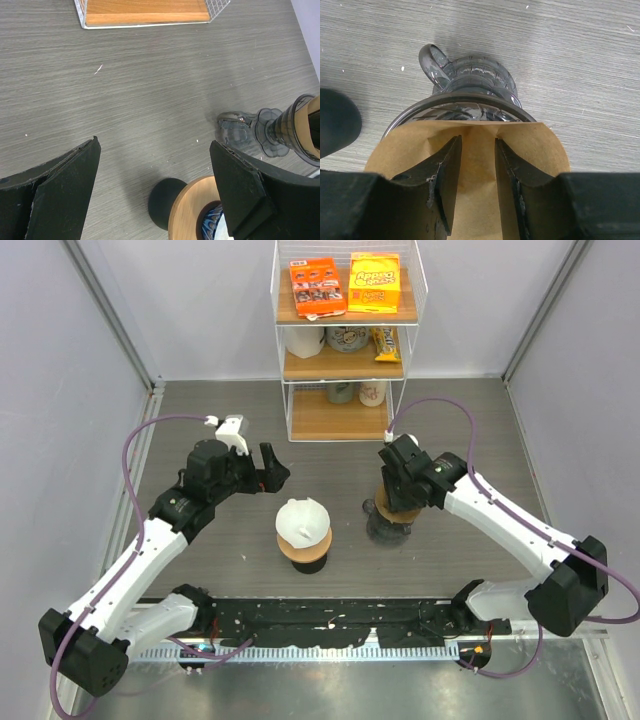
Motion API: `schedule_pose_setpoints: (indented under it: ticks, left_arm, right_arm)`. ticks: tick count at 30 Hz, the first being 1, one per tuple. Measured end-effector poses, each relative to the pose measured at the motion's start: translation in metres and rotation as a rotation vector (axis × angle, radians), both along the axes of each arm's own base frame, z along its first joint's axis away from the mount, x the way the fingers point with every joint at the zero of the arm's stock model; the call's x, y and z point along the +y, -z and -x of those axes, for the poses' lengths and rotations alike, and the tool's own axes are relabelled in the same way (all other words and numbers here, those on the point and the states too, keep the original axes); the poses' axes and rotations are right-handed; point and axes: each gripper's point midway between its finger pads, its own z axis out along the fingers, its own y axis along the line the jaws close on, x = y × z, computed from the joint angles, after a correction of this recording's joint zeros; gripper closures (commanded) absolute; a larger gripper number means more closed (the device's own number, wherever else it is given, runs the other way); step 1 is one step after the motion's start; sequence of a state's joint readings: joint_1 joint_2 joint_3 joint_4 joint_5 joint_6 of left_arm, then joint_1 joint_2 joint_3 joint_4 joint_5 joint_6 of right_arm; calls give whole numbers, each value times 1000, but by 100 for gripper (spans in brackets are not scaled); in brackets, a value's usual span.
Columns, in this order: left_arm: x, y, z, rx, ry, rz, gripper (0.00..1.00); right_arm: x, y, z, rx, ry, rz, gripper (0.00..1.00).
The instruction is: Place the coffee filter in the dripper
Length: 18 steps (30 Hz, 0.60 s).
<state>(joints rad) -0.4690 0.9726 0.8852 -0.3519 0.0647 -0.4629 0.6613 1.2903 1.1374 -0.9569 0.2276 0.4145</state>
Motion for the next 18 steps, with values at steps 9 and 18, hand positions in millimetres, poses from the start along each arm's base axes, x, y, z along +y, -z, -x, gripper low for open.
schedule_pose_setpoints:
  ticks: [9,18]
  left_arm:
    - [0,0,0,1,0,0,1]
    - [0,0,0,1,0,-1,1]
  right_arm:
    - [2,5,-2,2,-3,1,61]
    - [2,13,0,20,-6,5,61]
